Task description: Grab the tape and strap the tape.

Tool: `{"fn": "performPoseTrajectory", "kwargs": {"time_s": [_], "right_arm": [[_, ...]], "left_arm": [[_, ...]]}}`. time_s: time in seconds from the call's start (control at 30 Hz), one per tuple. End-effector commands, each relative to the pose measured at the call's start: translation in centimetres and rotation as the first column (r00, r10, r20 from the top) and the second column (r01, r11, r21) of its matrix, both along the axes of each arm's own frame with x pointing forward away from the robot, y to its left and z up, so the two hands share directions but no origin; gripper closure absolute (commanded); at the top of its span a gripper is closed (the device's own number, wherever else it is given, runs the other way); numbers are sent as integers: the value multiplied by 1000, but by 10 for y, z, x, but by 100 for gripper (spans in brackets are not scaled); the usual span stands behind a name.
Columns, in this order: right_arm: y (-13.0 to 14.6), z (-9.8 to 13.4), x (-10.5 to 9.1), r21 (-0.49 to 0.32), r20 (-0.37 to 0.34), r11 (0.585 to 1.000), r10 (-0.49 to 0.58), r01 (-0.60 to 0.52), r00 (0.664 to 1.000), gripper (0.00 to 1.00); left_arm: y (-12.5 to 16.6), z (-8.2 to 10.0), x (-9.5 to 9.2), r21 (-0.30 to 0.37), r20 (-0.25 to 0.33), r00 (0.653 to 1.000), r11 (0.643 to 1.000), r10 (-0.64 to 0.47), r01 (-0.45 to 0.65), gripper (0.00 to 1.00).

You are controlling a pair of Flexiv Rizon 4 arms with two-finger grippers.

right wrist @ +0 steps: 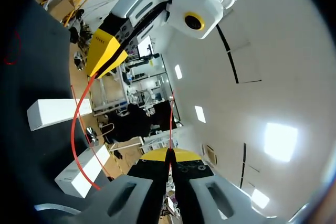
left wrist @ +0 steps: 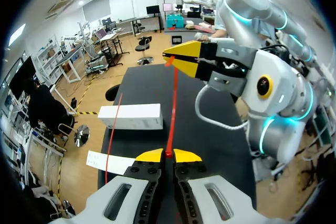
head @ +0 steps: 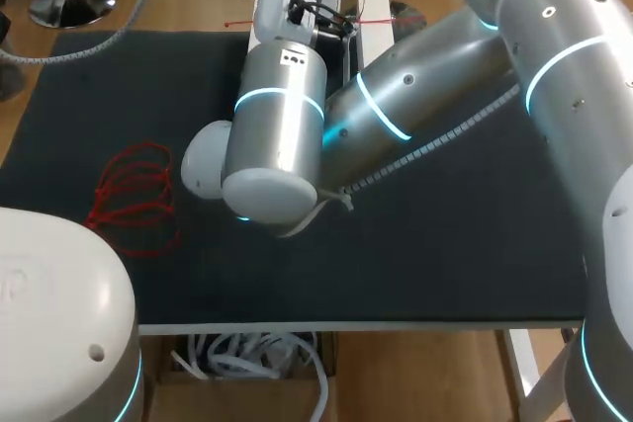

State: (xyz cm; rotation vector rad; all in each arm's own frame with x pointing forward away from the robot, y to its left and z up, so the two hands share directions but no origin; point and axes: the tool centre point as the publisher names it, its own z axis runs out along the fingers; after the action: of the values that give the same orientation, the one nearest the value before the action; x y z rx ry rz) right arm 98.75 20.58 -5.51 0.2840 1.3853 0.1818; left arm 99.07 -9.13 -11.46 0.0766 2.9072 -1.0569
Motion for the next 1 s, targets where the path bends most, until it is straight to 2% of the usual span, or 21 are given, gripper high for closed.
{"fn": "performPoseTrajectory", "kwargs": {"time_s": [0.03,0.17,0.3,0.5,0.7,0.77,1.0], "right_arm": [[1,6,1,-47,-20,999,-18,18,1000,100],[2,9,5,-153,-31,986,-70,64,997,100],[5,13,7,-329,-58,942,-88,65,994,100],[9,20,6,-481,-58,875,-100,60,993,100],[12,24,1,-638,-61,770,-71,16,996,100],[12,26,-1,-692,-50,722,-68,14,996,100],[7,27,-7,-787,-47,617,-87,17,995,100]], "left_arm": [[0,1,1,4,-2,1000,1000,-2,2,100],[0,1,1,4,-2,1000,1000,-2,2,100],[0,1,1,4,-2,1000,1000,-2,2,100],[0,1,1,4,-2,1000,1000,-2,2,100],[0,1,1,4,-2,1000,1000,-2,2,100],[0,1,1,4,-2,1000,1000,-2,2,100],[0,1,1,4,-2,1000,1000,-2,2,100]]}}
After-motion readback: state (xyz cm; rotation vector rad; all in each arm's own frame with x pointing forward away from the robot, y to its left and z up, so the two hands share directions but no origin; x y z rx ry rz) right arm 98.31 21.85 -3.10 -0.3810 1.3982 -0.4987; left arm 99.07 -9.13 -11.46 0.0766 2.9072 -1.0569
